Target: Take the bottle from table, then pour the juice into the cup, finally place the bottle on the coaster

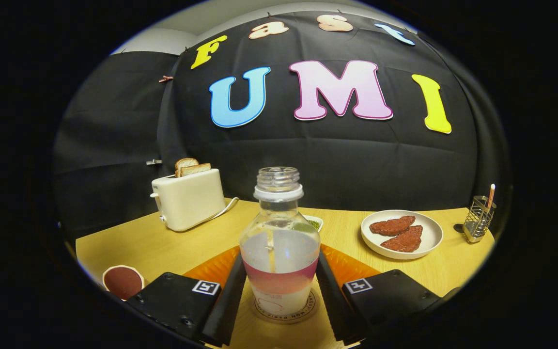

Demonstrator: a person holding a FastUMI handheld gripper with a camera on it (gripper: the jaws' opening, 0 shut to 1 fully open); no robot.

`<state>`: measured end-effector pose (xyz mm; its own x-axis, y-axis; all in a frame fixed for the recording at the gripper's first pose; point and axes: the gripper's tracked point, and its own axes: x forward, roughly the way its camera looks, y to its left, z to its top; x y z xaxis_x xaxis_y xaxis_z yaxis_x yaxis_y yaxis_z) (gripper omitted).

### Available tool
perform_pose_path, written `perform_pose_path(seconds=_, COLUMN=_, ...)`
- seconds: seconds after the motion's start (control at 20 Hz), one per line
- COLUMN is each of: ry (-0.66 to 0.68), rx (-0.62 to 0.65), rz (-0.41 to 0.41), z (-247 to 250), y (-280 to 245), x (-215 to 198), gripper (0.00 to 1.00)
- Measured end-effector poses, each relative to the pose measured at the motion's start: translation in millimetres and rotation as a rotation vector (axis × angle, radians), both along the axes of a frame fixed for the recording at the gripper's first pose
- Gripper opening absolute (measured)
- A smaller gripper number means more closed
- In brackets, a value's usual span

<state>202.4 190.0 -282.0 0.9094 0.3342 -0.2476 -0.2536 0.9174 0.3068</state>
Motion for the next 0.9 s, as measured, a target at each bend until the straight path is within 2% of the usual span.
perform_pose_path(seconds=0.05, ry=0.004, rx=0.004, rz=0.004, z=0, y=1, x=-1, gripper=0.79)
perform_pose_path(seconds=0.3, ry=0.006, rx=0.008, rz=-0.009, z=4, y=-2, x=-2, gripper=0.98)
perform_pose_path(seconds=0.6, ry=0.001, rx=0.016, rz=-0.009, z=14, y=-7, x=-9, gripper=0.98)
perform_pose_path(seconds=0.9, ry=-0.009, rx=0.021, rz=-0.013, z=31, y=-15, x=-34, gripper=0.98)
